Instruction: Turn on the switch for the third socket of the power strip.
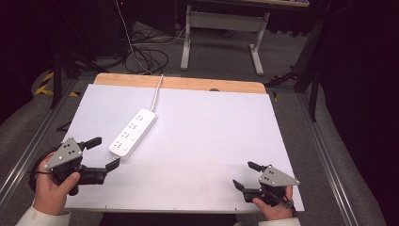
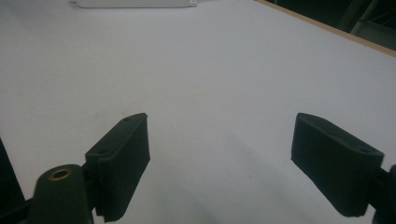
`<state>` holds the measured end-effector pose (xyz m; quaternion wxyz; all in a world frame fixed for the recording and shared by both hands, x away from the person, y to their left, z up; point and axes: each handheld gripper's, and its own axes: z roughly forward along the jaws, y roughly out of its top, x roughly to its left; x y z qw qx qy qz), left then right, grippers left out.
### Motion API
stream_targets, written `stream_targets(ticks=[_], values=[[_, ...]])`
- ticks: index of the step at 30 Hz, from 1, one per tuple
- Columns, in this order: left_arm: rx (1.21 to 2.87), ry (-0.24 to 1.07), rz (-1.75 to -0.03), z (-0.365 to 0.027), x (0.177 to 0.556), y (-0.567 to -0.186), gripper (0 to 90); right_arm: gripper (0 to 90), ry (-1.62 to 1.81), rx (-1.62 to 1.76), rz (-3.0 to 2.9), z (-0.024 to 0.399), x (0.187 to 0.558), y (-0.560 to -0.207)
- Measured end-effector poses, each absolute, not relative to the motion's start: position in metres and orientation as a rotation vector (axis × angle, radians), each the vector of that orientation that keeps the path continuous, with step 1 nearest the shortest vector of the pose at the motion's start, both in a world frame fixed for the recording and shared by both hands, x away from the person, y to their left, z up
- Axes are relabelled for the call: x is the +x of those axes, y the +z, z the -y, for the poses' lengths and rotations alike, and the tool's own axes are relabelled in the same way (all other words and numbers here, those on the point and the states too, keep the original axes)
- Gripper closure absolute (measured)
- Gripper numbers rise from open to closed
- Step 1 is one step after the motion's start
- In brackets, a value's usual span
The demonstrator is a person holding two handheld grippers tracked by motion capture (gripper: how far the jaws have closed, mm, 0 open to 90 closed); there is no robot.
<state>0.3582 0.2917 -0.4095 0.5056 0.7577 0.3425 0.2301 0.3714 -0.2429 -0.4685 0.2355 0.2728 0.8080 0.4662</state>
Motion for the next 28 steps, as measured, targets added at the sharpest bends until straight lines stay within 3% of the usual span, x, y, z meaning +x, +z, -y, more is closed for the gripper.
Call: stream_targets(ticks=[9, 18, 28], values=[[1.786, 0.431, -0.901, -0.31, 0.351, -0.445, 5.9, 19.8, 1.279, 0.746, -2.217, 0.243, 0.372, -0.469], [1.852, 0.514, -0.872, -0.324, 0.342, -0.477, 5.5, 19.8, 1.278, 0.744, -2.22, 0.243, 0.371, -0.469], [1.849, 0.365, -0.998, -0.324, 0.343, -0.485, 6.5, 19.7, 1.28, 0.739, -2.222, 0.243, 0.373, -0.469]])
